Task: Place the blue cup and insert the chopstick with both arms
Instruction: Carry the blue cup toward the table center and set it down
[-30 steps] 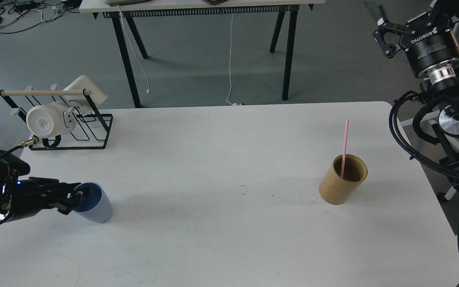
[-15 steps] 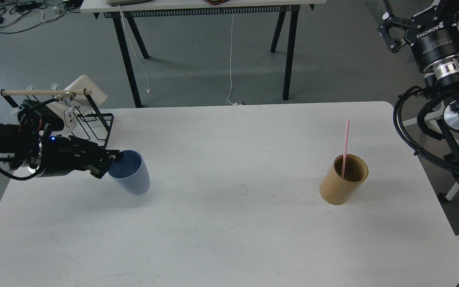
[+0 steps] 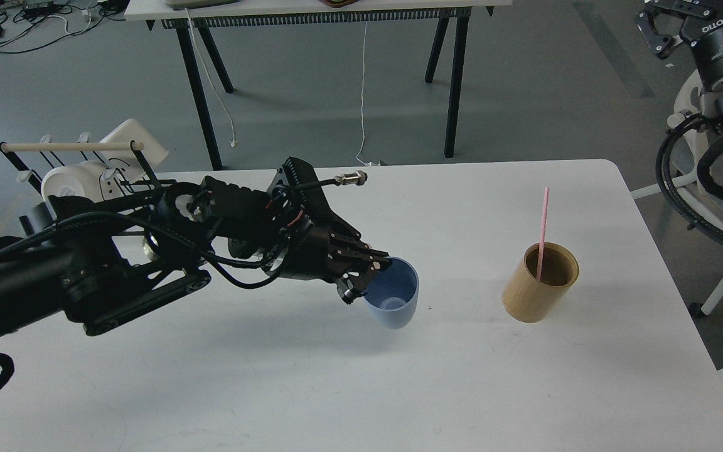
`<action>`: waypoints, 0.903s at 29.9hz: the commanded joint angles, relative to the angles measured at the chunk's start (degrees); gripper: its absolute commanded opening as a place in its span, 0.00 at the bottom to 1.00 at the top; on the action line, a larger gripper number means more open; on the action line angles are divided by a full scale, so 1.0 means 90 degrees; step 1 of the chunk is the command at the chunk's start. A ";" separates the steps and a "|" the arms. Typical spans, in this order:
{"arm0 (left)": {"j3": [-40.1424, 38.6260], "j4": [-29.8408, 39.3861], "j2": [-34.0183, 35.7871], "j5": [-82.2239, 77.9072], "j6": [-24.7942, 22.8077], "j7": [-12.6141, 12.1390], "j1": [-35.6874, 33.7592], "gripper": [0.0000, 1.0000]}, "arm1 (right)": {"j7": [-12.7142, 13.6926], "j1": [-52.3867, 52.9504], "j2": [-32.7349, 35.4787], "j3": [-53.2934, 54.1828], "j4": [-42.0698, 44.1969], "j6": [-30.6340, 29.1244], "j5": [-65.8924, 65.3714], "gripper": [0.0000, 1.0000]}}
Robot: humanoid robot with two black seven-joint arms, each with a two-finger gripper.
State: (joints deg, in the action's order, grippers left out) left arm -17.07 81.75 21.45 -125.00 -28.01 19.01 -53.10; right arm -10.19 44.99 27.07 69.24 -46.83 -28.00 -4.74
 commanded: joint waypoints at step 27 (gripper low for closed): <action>0.0539 -0.0822 -0.0186 0.0000 0.0001 -0.0335 0.0149 0.12 | -0.0001 -0.0048 0.0068 0.0012 -0.0148 0.0000 -0.0010 0.99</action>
State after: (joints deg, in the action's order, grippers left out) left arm -12.21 74.37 19.78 -125.01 -28.01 16.15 -51.72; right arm -10.19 44.58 27.60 69.21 -48.17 -28.00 -4.75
